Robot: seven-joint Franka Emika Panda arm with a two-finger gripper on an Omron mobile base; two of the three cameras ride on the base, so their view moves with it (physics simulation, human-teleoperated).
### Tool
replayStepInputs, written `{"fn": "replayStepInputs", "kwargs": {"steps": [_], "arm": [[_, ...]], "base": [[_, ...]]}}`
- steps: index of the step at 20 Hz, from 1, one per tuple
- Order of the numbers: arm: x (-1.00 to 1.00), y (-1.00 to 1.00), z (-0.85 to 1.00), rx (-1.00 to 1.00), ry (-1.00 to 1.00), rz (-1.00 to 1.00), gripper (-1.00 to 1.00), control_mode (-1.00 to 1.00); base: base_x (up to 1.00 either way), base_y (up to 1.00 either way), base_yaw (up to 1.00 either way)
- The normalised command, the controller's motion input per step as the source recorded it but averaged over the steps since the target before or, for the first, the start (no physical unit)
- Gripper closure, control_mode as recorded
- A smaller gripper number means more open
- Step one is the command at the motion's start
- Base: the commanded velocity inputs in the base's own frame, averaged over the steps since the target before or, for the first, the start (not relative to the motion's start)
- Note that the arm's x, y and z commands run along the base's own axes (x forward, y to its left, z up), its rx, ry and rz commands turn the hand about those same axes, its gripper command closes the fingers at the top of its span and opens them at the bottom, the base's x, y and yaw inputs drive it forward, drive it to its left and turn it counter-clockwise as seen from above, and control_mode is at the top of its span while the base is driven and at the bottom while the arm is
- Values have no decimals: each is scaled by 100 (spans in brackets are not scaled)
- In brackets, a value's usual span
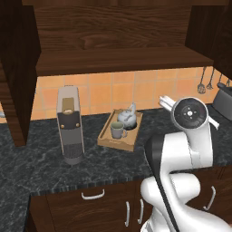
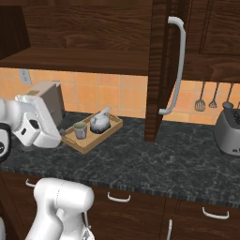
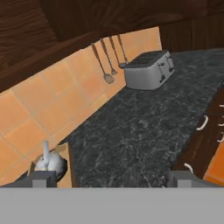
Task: Pick the kettle from the counter and place it on the tray. Then pick the mug from the cabinet and place it on the tray. Then close the cabinet doors.
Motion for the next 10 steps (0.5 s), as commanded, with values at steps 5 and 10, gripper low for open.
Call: {"fn": "replayStepInputs", "kwargs": {"steps": [5,10], "arm": [[-48,-33,0,7,-15,-19,-100,-100],[-30,-23,0,3,-8,-21,-100,-100]], "base": [[0,0,0],[0,0,0]]}}
